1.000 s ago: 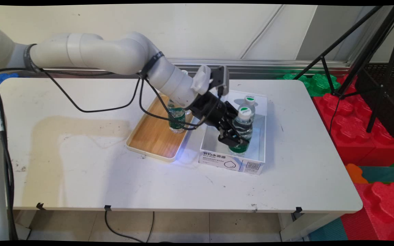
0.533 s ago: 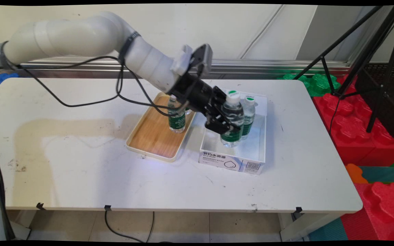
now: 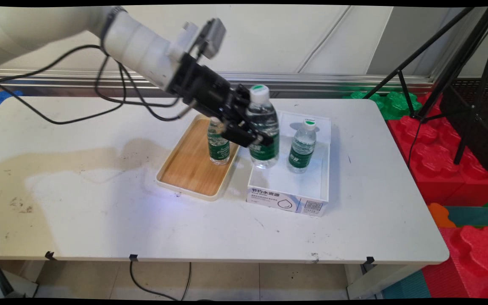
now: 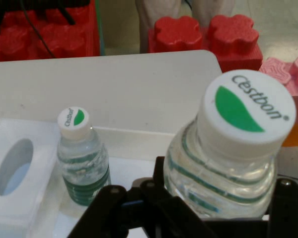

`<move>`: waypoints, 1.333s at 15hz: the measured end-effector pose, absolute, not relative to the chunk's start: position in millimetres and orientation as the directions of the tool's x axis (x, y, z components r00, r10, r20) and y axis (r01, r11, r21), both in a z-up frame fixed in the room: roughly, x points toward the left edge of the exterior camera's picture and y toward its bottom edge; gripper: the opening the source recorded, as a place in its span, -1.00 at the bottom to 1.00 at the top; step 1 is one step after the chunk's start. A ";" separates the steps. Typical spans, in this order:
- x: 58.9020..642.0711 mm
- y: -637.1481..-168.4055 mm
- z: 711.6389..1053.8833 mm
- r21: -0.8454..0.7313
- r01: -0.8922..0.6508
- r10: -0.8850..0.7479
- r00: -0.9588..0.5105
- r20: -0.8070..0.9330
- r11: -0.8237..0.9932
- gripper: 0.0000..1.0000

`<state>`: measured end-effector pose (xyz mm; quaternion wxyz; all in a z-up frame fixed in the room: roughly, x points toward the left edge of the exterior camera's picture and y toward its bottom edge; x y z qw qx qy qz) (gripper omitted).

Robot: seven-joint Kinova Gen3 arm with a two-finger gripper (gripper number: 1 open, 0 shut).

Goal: Place the picked object on the tray

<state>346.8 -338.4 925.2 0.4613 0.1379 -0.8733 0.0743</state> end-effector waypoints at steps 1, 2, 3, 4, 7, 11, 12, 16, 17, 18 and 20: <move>354.1 -334.8 931.2 0.000 -0.312 -0.175 -0.533 0.828 0.950 -1.00; 362.8 -330.5 938.0 0.005 -0.315 -0.181 -0.530 0.829 0.949 -1.00; 371.8 -326.3 944.5 0.008 -0.319 -0.185 -0.528 0.829 0.948 -1.00; 379.6 -322.7 949.9 0.011 -0.323 -0.189 -0.527 0.828 0.946 -1.00; 398.7 -315.2 960.4 0.012 -0.331 -0.198 -0.533 0.822 0.943 -1.00; 434.6 -303.5 975.8 0.015 -0.353 -0.220 -0.550 0.805 0.936 -1.00; 439.9 -302.2 977.8 0.013 -0.357 -0.224 -0.554 0.802 0.934 -1.00; 473.2 -299.4 985.3 -0.006 -0.396 -0.247 -0.583 0.774 0.918 -1.00; 481.4 -301.3 985.3 -0.013 -0.411 -0.254 -0.588 0.768 0.912 -1.00; 488.8 -304.2 984.5 -0.021 -0.426 -0.261 -0.592 0.763 0.905 -1.00; 498.8 -310.3 980.6 -0.031 -0.447 -0.272 -0.596 0.755 0.894 -1.00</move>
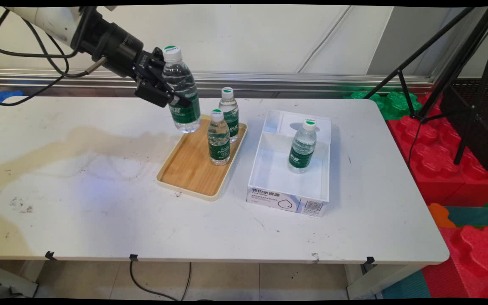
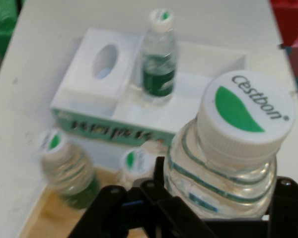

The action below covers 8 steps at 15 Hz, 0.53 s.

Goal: Place the picked object on the tray

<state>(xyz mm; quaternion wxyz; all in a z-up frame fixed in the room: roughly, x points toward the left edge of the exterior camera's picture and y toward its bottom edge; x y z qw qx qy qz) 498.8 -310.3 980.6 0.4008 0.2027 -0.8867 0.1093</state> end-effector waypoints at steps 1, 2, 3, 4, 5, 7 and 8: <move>504.4 -314.1 977.7 -0.036 -0.459 -0.279 -0.599 0.751 0.888 -1.00; 510.1 -318.9 973.4 -0.041 -0.472 -0.287 -0.600 0.746 0.881 -1.00; 515.2 -324.1 968.4 -0.043 -0.484 -0.296 -0.601 0.743 0.874 -1.00; 519.2 -328.6 963.8 -0.045 -0.494 -0.303 -0.600 0.740 0.869 -1.00; 521.6 -332.1 960.4 -0.046 -0.500 -0.307 -0.601 0.738 0.865 -1.00; 529.2 -343.8 948.2 -0.053 -0.518 -0.320 -0.603 0.730 0.854 -1.00; 532.7 -350.5 940.9 -0.056 -0.526 -0.327 -0.604 0.727 0.848 -1.00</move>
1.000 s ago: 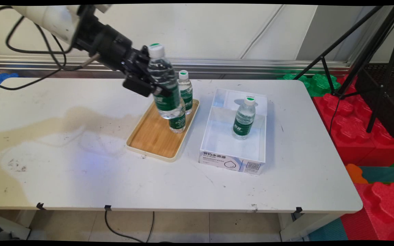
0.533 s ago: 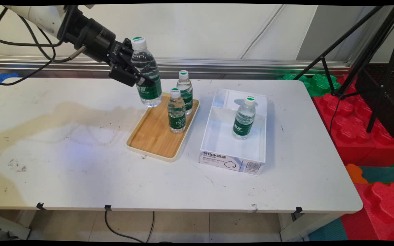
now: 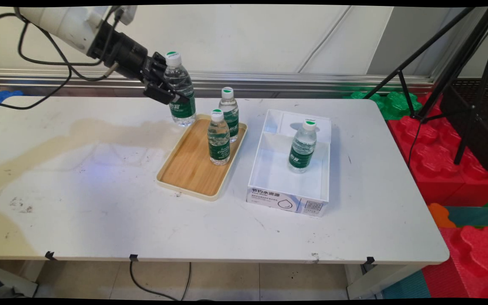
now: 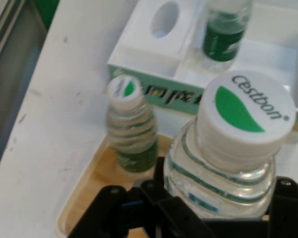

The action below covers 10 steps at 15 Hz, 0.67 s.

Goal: Place the picked object on the tray

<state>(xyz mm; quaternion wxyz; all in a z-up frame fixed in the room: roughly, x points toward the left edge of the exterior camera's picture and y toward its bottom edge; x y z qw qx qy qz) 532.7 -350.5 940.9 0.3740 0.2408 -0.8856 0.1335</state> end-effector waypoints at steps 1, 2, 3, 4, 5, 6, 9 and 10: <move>535.5 -356.3 934.4 -0.058 -0.533 -0.332 -0.605 0.724 0.844 -1.00; 537.8 -363.5 926.4 -0.060 -0.540 -0.337 -0.605 0.721 0.840 -1.00; 539.4 -370.6 918.1 -0.060 -0.546 -0.343 -0.604 0.719 0.836 -1.00; 540.5 -376.7 910.9 -0.059 -0.551 -0.349 -0.603 0.718 0.832 -1.00; 541.5 -383.3 902.2 -0.056 -0.558 -0.356 -0.600 0.717 0.828 -1.00; 541.6 -389.8 893.7 -0.053 -0.563 -0.362 -0.598 0.715 0.824 -1.00; 540.4 -403.8 875.1 -0.043 -0.575 -0.379 -0.592 0.712 0.817 -1.00; 540.1 -406.9 870.4 -0.040 -0.577 -0.383 -0.591 0.710 0.815 -1.00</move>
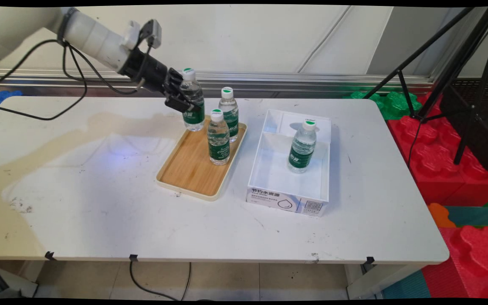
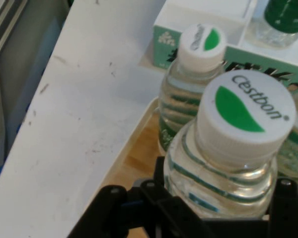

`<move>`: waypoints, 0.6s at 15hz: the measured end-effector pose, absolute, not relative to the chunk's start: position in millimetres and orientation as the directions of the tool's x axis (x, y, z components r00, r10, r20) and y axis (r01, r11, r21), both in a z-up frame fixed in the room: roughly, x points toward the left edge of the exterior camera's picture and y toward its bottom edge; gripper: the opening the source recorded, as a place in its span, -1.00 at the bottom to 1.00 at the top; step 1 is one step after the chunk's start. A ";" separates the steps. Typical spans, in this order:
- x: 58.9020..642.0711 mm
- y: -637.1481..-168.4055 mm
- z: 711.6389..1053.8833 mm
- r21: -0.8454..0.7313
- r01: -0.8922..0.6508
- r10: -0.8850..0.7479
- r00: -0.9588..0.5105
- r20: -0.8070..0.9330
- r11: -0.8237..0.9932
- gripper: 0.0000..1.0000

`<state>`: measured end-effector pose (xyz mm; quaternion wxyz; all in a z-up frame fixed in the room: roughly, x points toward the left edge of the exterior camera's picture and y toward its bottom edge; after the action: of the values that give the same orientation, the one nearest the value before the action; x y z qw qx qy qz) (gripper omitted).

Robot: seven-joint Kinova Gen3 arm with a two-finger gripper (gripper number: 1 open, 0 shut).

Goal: Place the picked object on the tray

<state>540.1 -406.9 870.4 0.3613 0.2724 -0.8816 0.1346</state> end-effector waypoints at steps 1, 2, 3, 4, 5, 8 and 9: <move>539.6 -411.0 863.7 -0.036 -0.581 -0.390 -0.589 0.708 0.813 -1.00; 539.0 -415.1 856.1 -0.030 -0.585 -0.397 -0.587 0.706 0.811 -1.00; 538.5 -419.1 848.8 -0.024 -0.588 -0.405 -0.585 0.703 0.808 -1.00; 538.1 -421.9 844.0 -0.021 -0.591 -0.409 -0.583 0.702 0.806 -1.00; 537.7 -426.0 836.6 -0.018 -0.597 -0.416 -0.581 0.699 0.802 -1.00; 536.6 -433.1 822.8 -0.010 -0.606 -0.429 -0.575 0.696 0.795 -1.00; 536.1 -435.2 818.8 -0.008 -0.608 -0.432 -0.573 0.696 0.794 -1.00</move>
<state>536.1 -435.2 818.8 0.3544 0.2961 -0.8783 0.1239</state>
